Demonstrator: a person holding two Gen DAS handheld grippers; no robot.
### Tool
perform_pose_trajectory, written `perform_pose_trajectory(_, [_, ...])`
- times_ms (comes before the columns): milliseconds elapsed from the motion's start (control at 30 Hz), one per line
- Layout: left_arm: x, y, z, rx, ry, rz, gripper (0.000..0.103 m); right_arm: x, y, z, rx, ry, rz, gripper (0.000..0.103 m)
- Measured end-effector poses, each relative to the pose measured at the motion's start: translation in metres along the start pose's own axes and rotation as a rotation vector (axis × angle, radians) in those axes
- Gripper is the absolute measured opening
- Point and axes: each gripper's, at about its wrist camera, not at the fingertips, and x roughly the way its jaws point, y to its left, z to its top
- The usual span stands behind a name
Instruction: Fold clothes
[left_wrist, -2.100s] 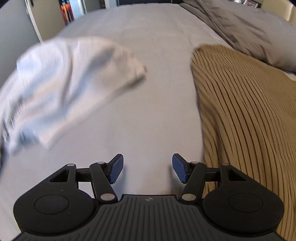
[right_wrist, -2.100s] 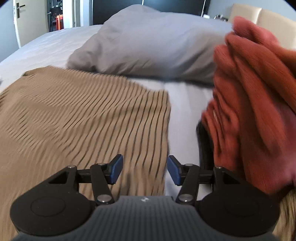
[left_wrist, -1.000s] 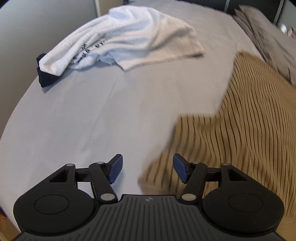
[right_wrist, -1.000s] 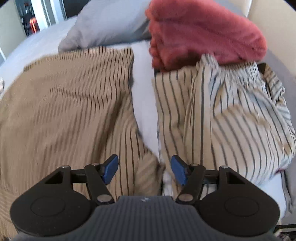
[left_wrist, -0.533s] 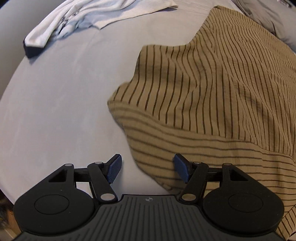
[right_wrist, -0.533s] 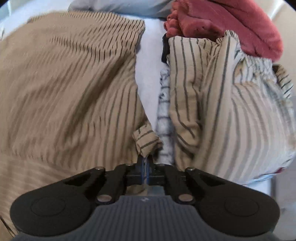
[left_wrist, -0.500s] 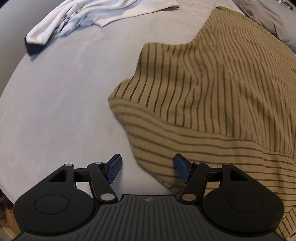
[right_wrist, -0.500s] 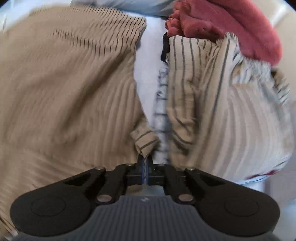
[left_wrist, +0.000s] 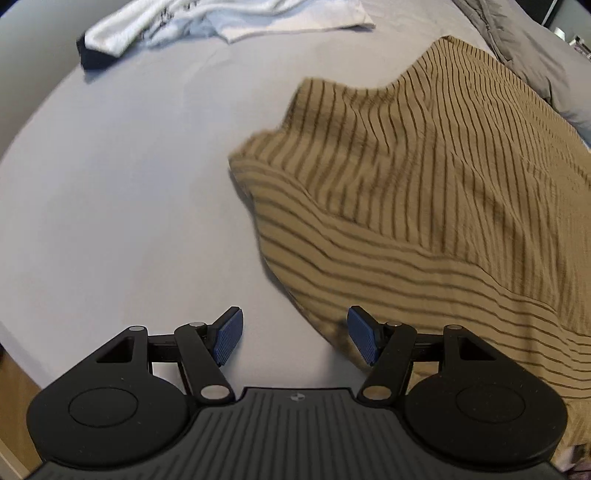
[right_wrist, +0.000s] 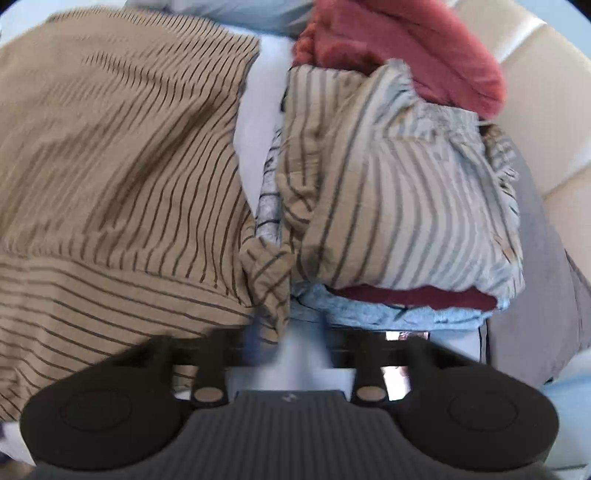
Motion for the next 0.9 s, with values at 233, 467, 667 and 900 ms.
perform_pose_trajectory(233, [0.005, -0.015, -0.02, -0.083, 0.036, -0.102, 0.061, 0.004, -0.008, -0.026, 0.3, 0.058, 0.228, 0.057])
perform_pose_trajectory(467, [0.011, -0.022, -0.021, -0.142, -0.023, -0.146, 0.061, 0.052, -0.013, -0.05, 0.49, 0.118, 0.332, 0.052])
perform_pose_trajectory(667, [0.015, -0.024, -0.018, -0.136, -0.03, -0.078, 0.027, 0.052, -0.003, -0.044, 0.402, 0.146, 0.292, 0.004])
perform_pose_trajectory(900, [0.016, -0.024, -0.015, -0.063, -0.007, -0.001, 0.014, 0.046, 0.001, -0.057, 0.291, 0.247, 0.194, 0.0])
